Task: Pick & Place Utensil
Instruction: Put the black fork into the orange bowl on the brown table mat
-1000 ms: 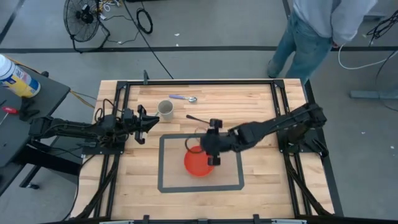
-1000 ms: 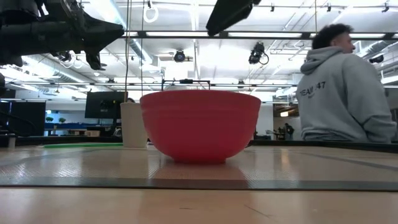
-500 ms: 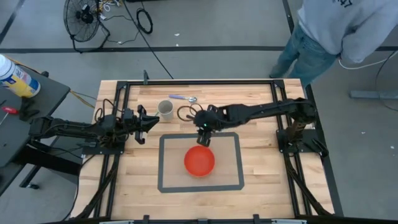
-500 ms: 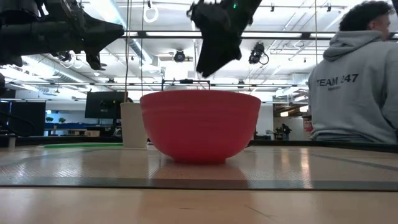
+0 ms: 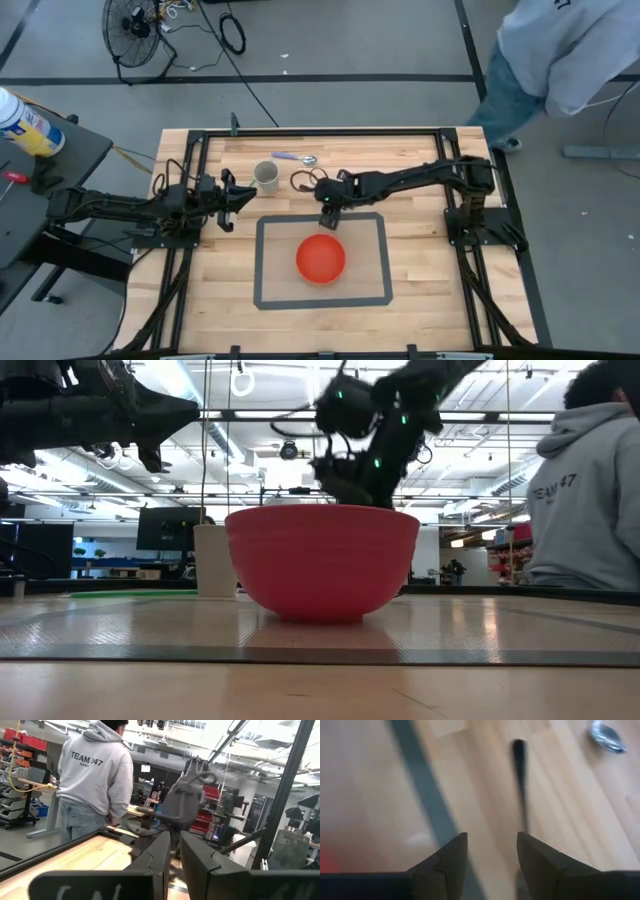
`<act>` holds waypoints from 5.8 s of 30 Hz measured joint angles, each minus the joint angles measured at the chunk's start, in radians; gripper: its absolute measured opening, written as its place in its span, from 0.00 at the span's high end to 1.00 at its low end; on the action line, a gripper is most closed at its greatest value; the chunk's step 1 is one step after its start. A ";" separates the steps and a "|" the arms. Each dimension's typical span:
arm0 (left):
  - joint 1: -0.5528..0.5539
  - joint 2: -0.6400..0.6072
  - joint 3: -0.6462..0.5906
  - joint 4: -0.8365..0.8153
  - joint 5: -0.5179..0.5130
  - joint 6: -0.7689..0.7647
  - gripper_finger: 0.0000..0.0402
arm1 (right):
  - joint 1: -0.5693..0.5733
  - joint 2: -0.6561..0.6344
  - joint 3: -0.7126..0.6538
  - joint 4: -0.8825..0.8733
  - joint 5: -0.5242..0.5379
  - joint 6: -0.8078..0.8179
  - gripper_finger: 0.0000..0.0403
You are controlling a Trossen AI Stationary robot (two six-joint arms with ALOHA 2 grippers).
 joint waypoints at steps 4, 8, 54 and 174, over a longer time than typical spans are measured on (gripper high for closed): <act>0.000 0.000 0.000 0.000 0.000 0.000 0.88 | -0.033 -0.001 -0.088 0.152 0.003 -0.055 0.57; 0.000 0.000 0.000 -0.001 0.000 0.000 0.88 | -0.052 -0.001 -0.155 0.280 -0.059 -0.099 0.59; 0.001 0.000 0.000 -0.007 -0.019 -0.003 0.88 | -0.168 0.307 0.395 -0.386 -0.203 -0.130 0.67; 0.000 0.000 0.000 -0.006 -0.019 -0.009 0.88 | 0.251 -0.032 0.302 -0.161 0.030 0.161 0.99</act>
